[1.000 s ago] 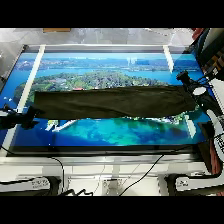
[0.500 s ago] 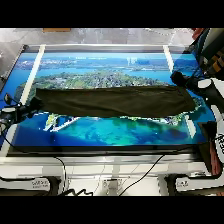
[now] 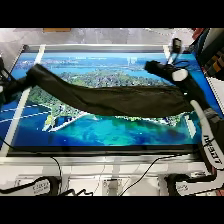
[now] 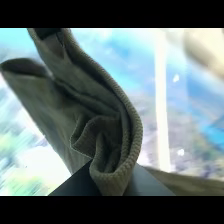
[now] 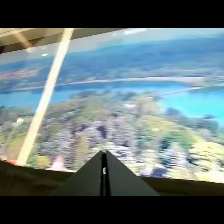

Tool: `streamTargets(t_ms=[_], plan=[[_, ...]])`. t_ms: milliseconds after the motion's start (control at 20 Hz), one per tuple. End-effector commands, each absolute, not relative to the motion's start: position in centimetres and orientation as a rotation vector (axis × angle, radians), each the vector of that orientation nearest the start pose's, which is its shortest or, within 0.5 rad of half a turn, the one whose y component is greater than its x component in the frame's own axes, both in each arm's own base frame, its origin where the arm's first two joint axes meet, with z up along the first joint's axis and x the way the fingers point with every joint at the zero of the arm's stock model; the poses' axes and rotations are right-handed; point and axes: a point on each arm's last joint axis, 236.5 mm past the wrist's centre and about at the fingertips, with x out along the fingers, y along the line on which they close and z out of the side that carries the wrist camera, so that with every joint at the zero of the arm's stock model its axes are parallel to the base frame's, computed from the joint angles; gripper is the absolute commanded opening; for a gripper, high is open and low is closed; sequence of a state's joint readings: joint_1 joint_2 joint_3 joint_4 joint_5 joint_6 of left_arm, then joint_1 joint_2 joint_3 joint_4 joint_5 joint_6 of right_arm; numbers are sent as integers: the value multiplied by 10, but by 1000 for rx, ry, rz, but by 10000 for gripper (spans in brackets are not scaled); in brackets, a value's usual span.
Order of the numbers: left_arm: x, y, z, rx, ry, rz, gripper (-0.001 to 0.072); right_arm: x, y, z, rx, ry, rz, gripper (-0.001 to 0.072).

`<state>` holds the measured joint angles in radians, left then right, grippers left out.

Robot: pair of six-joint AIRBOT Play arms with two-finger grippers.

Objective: Fold the clothes and pants, and hang the long-sleeved shirts on hangers.

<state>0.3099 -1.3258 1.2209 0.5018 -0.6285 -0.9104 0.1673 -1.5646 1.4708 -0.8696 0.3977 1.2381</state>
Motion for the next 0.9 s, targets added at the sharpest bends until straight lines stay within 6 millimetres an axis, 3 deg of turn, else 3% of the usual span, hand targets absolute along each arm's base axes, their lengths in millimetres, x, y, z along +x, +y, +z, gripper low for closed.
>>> streamTargets(t_ms=[0, 150, 300, 450, 550, 650, 750, 850], plan=[[497, -13, 234, -388, 321, -305, 16, 571, 253, 132, 374, 488, 471, 30], [474, -48, 269, -351, 271, -386, 16, 557, 340, 110, 357, 545, 601, 30], [464, -72, 280, -336, 256, -438, 17, 515, 426, 47, 351, 742, 733, 29], [464, -78, 279, -334, 260, -449, 17, 462, 482, -17, 318, 933, 818, 29], [465, -77, 278, -334, 261, -447, 18, 433, 499, -40, 282, 1009, 856, 30], [467, -77, 275, -338, 267, -445, 18, 421, 503, -47, 217, 1021, 876, 32], [471, -82, 265, -343, 291, -455, 18, 434, 486, -44, 134, 983, 852, 32], [476, -98, 245, -351, 347, -493, 18, 462, 447, -35, 49, 960, 795, 32]])
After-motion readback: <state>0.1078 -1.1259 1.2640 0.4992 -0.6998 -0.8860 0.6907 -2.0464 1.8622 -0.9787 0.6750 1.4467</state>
